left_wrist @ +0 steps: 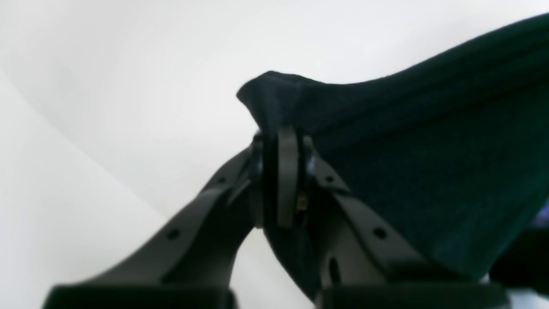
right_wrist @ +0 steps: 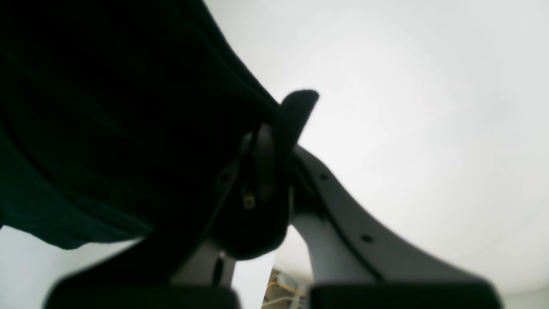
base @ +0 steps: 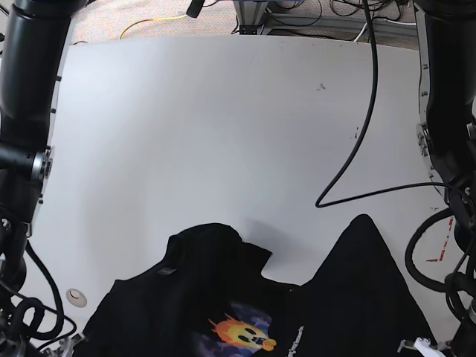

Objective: Fold the T-shirt properly

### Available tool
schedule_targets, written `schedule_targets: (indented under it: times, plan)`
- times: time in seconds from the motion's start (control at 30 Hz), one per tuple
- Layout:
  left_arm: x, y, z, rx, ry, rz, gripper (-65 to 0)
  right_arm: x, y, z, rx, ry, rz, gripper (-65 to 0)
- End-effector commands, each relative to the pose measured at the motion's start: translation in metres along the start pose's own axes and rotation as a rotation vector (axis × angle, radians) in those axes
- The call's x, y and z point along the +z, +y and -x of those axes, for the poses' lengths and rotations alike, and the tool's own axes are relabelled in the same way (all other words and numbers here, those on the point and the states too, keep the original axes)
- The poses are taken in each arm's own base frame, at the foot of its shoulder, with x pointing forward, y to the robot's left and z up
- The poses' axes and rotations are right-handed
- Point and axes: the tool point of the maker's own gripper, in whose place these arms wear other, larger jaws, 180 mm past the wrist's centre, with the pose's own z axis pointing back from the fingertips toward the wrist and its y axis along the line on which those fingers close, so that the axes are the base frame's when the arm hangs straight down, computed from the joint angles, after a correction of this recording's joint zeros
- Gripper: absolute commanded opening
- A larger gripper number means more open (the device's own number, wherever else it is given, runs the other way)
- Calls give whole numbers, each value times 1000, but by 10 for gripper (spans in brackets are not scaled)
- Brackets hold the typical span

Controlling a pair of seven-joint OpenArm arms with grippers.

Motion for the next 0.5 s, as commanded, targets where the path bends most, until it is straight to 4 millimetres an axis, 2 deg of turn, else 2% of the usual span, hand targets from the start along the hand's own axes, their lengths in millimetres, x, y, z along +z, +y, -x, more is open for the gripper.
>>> schedule_targets:
  times: [0.0,0.13,0.33,0.4,0.47]
  plan:
    - [11,16,3,-31,11,-86,-650,7,-9,27,-4,87,65,-650]
    - [20,-7,45,-54,90,-43,-650,6,22,62,-26,124,28,-650]
    - [36,-17,113,-85,246,-14,-650,4,91,109,7,205,-85,-650]
    - [48,-21,134,-110,293,-2,-650,11,114,124,13,221,-115,-650]
    - [61,-26,155,-148,344,20,-650,22,127,146,-16,253,-126,-650]
